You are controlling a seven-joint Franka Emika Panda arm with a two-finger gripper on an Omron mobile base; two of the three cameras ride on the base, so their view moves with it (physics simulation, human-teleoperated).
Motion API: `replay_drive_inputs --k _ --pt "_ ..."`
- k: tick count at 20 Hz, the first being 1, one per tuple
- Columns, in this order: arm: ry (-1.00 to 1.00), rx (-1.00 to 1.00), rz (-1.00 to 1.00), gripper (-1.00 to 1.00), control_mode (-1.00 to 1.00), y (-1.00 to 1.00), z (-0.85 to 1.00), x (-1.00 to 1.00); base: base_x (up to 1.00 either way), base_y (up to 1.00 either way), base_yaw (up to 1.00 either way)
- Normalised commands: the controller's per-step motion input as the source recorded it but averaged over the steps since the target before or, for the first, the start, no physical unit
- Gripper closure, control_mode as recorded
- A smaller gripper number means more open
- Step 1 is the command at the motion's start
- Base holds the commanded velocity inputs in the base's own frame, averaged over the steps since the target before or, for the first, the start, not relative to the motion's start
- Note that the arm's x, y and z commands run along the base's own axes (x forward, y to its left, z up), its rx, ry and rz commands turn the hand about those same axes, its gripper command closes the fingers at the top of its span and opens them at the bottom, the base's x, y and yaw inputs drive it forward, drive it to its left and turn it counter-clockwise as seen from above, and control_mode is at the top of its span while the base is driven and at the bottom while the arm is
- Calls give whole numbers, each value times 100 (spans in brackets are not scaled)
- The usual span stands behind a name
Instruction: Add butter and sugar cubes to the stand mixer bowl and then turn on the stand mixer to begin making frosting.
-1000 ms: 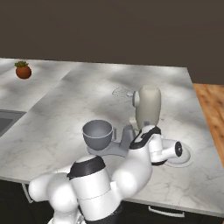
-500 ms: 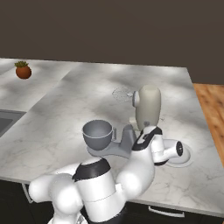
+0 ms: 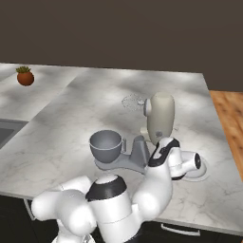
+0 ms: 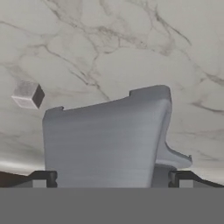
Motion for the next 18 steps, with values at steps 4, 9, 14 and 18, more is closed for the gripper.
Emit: replay_drive_inputs --k 4,9,14,18 --pt "0 1 0 -100 -100 -23 -21 17 0 0 0" --pt "0 1 0 -100 -100 -30 -16 9 0 0 0" --pt "0 1 0 -100 -100 -28 -12 8 0 0 0" --pt "0 0 0 -100 -100 -22 -9 16 0 0 0"
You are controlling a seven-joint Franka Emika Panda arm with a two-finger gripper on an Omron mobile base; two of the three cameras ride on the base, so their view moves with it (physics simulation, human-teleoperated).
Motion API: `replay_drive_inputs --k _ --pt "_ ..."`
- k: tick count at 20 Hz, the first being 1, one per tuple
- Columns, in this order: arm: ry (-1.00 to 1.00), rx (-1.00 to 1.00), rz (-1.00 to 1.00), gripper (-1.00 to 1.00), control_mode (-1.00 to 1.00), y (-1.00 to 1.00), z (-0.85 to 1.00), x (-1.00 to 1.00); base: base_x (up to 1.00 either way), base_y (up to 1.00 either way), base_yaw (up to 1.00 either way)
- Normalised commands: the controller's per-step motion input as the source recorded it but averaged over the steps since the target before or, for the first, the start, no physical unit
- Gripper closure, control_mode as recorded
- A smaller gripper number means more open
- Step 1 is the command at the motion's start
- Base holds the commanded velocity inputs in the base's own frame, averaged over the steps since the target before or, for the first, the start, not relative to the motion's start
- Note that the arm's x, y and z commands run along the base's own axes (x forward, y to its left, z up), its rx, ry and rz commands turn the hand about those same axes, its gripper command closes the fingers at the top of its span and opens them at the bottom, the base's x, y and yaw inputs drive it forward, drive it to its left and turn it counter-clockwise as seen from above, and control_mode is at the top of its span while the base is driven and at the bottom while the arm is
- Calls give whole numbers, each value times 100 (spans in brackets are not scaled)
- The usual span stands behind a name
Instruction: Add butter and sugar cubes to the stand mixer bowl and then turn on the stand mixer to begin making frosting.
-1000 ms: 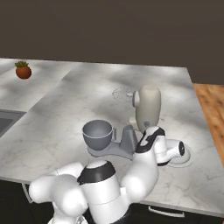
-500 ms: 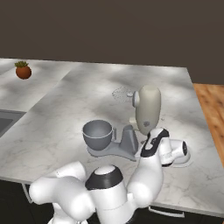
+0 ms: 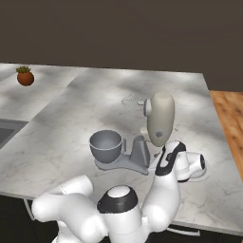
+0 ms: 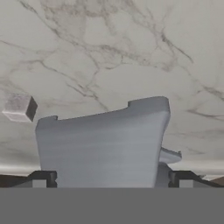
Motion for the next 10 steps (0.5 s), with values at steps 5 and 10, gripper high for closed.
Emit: replay_drive_inputs --k 5,10 --pt "0 0 0 -100 -100 -21 -9 26 0 0 0" --pt "-1 0 0 -100 -100 -37 -6 18 0 0 0"
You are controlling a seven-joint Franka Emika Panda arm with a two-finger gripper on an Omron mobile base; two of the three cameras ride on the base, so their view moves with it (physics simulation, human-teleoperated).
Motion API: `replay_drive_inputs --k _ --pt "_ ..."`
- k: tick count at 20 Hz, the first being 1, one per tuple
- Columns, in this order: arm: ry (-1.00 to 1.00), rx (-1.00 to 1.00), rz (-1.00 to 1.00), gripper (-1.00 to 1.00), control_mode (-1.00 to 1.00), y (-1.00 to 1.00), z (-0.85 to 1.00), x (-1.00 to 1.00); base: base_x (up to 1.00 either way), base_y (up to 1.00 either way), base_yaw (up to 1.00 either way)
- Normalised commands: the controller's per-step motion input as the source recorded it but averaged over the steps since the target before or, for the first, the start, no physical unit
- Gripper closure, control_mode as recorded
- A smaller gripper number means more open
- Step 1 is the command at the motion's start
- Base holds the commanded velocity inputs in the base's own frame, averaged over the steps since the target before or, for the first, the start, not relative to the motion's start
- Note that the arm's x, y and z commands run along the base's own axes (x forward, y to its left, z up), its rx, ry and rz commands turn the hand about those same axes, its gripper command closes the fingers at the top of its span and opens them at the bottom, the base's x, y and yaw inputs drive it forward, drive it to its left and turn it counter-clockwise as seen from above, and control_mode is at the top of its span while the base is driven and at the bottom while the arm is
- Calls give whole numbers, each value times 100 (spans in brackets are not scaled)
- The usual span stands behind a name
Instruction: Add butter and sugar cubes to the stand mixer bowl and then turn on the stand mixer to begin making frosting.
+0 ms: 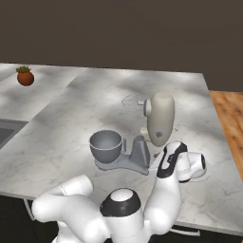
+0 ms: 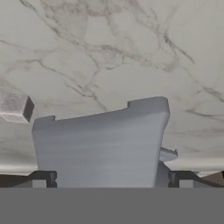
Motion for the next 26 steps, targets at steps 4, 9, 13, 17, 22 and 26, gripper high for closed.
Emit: replay_drive_inputs --k 4,9,13,17,22,26 --pt "-1 0 0 -100 -100 -37 -1 18 0 0 0" --pt "-2 0 0 -100 -100 -39 0 14 0 0 0" --pt "-4 0 0 -100 -100 -40 0 0 0 0 0" --pt "-1 0 0 -100 -100 -26 0 12 0 0 0" --pt "0 0 0 -100 -100 -9 -6 43 0 0 0" --pt "0 0 0 -100 -100 -3 -11 38 0 0 0"
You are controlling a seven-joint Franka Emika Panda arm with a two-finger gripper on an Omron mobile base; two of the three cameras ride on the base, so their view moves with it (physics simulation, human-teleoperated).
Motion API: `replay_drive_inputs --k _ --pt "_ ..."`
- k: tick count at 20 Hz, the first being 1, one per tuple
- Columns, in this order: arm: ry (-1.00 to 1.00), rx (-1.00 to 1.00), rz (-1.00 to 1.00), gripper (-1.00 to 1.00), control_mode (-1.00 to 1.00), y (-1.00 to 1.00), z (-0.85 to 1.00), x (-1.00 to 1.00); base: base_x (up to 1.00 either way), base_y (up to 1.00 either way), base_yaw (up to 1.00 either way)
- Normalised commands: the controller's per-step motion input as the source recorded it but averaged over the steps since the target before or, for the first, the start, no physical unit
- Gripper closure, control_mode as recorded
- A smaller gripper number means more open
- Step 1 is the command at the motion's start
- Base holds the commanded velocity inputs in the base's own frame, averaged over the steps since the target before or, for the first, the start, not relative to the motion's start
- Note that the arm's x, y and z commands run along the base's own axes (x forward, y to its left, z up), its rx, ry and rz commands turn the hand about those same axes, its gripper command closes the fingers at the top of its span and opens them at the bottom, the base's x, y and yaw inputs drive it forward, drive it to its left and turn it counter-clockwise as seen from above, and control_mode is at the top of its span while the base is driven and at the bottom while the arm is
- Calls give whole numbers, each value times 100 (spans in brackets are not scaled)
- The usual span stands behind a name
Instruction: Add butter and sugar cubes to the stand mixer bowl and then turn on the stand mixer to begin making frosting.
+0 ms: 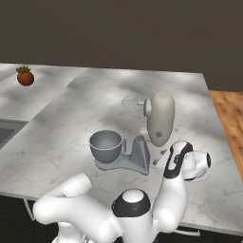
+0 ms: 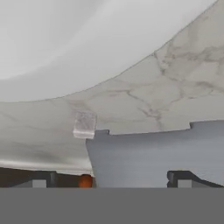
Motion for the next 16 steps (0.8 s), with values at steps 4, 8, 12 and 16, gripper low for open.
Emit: replay_drive_inputs --k 4,8,12,16 --pt "0 0 0 -100 -100 -2 -17 26 0 0 0" --pt "0 0 0 -100 -100 -4 -22 15 0 0 0" --pt "0 0 0 -100 -100 -2 -24 13 0 0 0" --pt "0 1 0 -100 -100 0 -22 8 0 0 0"
